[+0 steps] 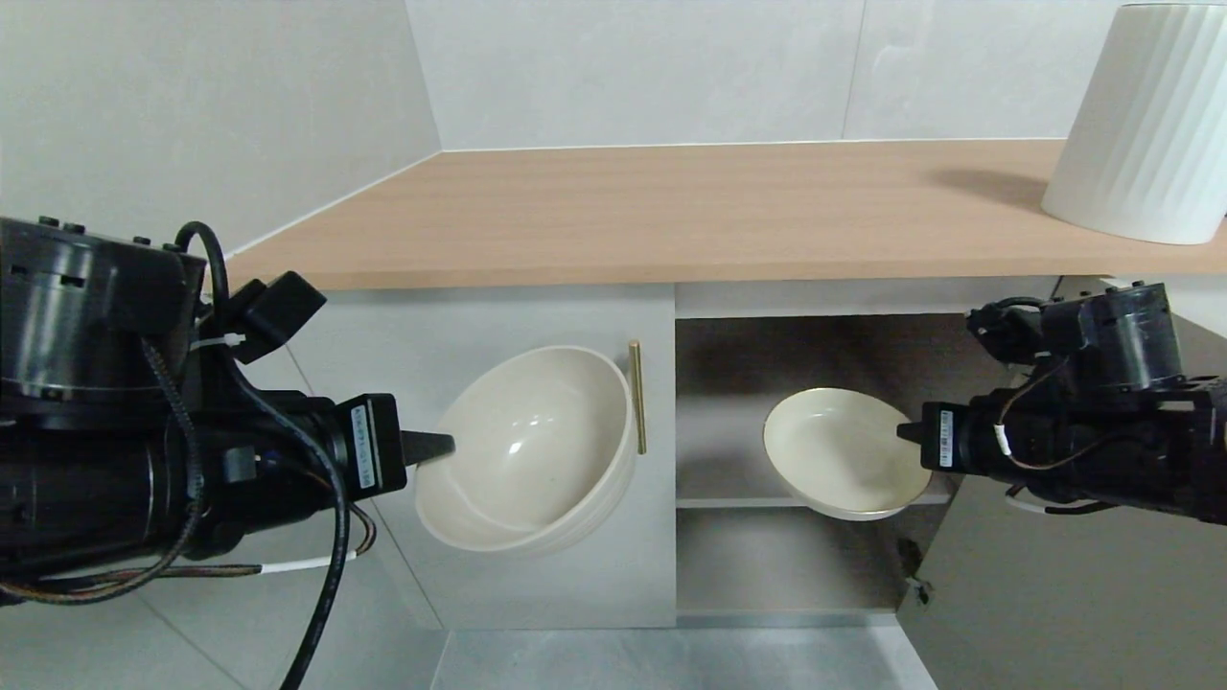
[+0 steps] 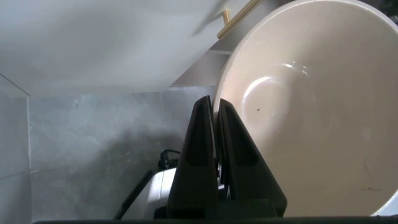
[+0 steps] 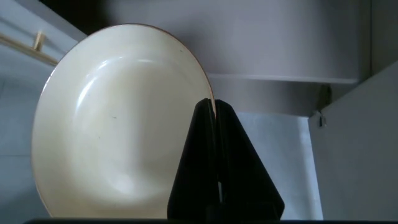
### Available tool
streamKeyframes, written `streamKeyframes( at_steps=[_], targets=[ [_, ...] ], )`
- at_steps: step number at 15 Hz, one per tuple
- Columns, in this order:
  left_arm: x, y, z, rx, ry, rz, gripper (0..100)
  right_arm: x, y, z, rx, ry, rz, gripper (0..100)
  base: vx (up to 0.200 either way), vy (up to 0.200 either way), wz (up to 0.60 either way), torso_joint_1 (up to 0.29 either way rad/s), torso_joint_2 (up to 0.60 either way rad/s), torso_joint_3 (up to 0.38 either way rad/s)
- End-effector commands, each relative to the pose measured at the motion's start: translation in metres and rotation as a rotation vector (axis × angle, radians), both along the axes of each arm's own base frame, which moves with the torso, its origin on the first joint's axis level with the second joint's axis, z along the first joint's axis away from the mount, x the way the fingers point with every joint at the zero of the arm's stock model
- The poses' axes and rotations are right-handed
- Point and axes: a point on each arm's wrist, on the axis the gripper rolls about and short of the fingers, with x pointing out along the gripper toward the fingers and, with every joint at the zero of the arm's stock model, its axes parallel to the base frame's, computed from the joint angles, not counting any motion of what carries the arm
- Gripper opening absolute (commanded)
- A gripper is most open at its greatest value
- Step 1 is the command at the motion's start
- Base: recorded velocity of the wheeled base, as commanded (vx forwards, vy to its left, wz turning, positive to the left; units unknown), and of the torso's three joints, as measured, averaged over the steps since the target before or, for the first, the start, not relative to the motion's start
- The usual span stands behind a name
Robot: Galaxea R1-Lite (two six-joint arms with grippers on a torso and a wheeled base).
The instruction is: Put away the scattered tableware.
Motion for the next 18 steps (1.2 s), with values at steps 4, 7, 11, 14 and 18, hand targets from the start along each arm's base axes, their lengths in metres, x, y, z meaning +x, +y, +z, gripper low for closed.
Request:
streamKeyframes(
  at_steps=[4, 7, 11, 14, 18],
  targets=[
    [0.002, -0.001, -0.003, 0.006, 0.011, -0.001, 0, 0.070, 0.014, -0.092, -0.035, 0.073, -0.039, 0, 0.000, 0.000, 0.00, 0.000, 0.00, 0.000],
    [0.002, -0.006, -0.005, 0.012, 0.020, -0.022, 0, 0.106, 0.014, -0.136, -0.063, 0.111, -0.104, 0, 0.000, 0.000, 0.00, 0.000, 0.00, 0.000],
    [0.001, -0.006, -0.005, 0.011, 0.019, -0.022, 0, 0.137, 0.009, -0.160, -0.052, 0.076, -0.214, 0, 0.000, 0.000, 0.00, 0.000, 0.00, 0.000],
    [0.002, -0.007, -0.006, 0.013, 0.021, -0.022, 0, 0.152, 0.009, -0.173, -0.069, 0.063, -0.273, 0, 0.000, 0.000, 0.00, 0.000, 0.00, 0.000],
    [0.004, -0.008, -0.010, 0.021, 0.036, -0.024, 0, 0.167, 0.002, -0.177, -0.076, 0.037, -0.325, 0, 0.000, 0.000, 0.00, 0.000, 0.00, 0.000]
  ],
)
